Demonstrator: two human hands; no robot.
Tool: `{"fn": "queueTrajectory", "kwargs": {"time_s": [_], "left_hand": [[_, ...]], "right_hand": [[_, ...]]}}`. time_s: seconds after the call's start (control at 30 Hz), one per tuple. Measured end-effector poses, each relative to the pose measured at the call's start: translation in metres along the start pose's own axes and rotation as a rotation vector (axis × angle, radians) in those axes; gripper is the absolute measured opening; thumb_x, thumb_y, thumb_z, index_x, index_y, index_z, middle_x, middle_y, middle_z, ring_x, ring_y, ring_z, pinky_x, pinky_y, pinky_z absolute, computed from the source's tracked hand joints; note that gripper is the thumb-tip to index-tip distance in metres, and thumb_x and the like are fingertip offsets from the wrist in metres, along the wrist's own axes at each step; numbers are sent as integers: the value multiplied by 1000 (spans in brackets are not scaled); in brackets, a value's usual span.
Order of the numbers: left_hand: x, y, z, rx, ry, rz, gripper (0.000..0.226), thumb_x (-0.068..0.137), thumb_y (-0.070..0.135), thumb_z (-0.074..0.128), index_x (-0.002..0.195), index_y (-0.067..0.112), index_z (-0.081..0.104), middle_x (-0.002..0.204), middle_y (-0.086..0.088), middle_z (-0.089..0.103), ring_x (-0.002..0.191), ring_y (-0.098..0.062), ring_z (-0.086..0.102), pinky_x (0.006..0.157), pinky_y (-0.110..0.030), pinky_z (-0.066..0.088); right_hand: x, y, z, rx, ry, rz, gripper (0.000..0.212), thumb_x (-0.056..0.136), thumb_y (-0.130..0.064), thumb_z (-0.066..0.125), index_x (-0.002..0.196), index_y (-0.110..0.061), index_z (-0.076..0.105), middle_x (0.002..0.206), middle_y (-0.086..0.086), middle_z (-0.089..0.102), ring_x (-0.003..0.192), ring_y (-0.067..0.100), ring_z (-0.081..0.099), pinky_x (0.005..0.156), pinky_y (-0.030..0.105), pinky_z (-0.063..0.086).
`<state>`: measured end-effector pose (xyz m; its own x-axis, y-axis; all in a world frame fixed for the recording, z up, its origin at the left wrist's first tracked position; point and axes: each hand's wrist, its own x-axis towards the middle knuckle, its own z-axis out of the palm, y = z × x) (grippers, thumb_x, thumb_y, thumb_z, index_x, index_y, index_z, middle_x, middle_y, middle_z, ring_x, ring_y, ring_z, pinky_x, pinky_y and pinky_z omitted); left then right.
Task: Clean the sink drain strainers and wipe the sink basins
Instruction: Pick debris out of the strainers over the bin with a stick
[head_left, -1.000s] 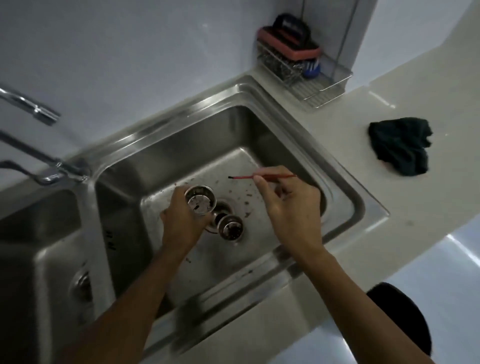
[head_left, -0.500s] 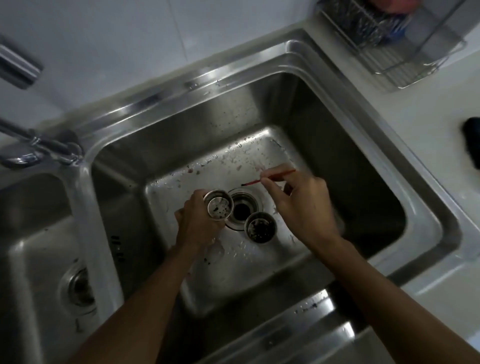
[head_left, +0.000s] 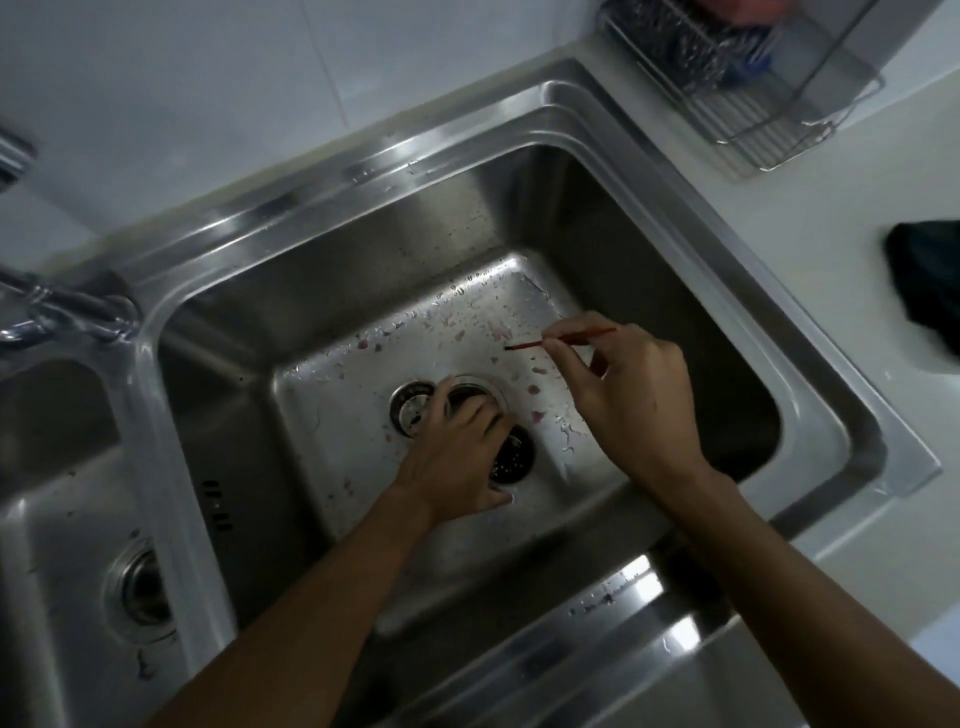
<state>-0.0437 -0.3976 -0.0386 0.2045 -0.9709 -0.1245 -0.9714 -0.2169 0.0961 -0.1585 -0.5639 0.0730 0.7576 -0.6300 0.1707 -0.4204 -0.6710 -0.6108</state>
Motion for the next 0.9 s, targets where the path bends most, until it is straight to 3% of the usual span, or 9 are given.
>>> {"fn": "queueTrajectory", "kwargs": {"time_s": [0.07, 0.23, 0.33, 0.4, 0.53, 0.67, 0.8, 0.9], "left_hand": [[2, 4, 0, -22, -25, -44, 86, 76, 66, 71, 146, 20, 54, 139, -4, 62, 135, -24, 53, 124, -58, -8], [5, 18, -28, -234, 45, -236, 82, 73, 58, 78, 143, 24, 52, 137, 1, 54, 128, -24, 55, 124, -54, 16], [19, 41, -71, -363, 126, -302, 90, 71, 49, 84, 149, 24, 46, 135, 1, 45, 125, -29, 51, 115, -46, 34], [31, 67, -107, -410, 234, -296, 88, 69, 41, 88, 146, 23, 50, 132, 0, 46, 119, -30, 54, 107, -40, 40], [59, 148, -169, -363, 423, -156, 77, 67, 45, 81, 137, 20, 59, 126, -3, 54, 109, -27, 60, 97, -41, 48], [92, 251, -195, -212, 538, 34, 76, 69, 58, 78, 132, 19, 61, 118, -1, 60, 105, -21, 63, 94, -39, 45], [122, 359, -176, -99, 541, 221, 71, 72, 56, 78, 130, 21, 60, 118, 3, 61, 105, -16, 63, 98, -39, 41], [129, 431, -128, -112, 417, 326, 67, 74, 52, 74, 130, 19, 60, 118, 0, 62, 107, -21, 64, 98, -39, 42]], "right_hand": [[-6, 3, -10, 15, 21, 3, 25, 98, -49, 55, 114, -34, 69, 94, -21, 69, 63, 0, 60, 61, 20, 53], [-24, 8, -49, 60, 110, 1, 27, 99, -46, 56, 114, -30, 71, 91, -20, 68, 73, 5, 64, 64, 33, 57], [-38, 11, -85, 111, 200, 7, 27, 99, -45, 56, 112, -29, 73, 96, -15, 73, 82, 6, 67, 72, 35, 59], [-51, 14, -117, 165, 296, 14, 23, 98, -42, 58, 109, -30, 74, 94, -22, 70, 78, 2, 65, 74, 33, 58], [-88, 35, -190, 225, 482, 66, 15, 97, -36, 66, 95, -28, 78, 95, -22, 73, 63, 9, 60, 59, 26, 48], [-148, 78, -266, 224, 639, 161, 11, 96, -36, 69, 96, -29, 78, 89, -23, 71, 58, 9, 56, 56, 15, 39], [-228, 139, -316, 219, 732, 305, 8, 95, -35, 71, 99, -32, 77, 86, -20, 70, 66, 14, 59, 50, 24, 44], [-297, 195, -318, 247, 751, 463, 6, 94, -33, 72, 97, -35, 77, 92, -19, 73, 71, 15, 61, 51, 25, 46]]}}
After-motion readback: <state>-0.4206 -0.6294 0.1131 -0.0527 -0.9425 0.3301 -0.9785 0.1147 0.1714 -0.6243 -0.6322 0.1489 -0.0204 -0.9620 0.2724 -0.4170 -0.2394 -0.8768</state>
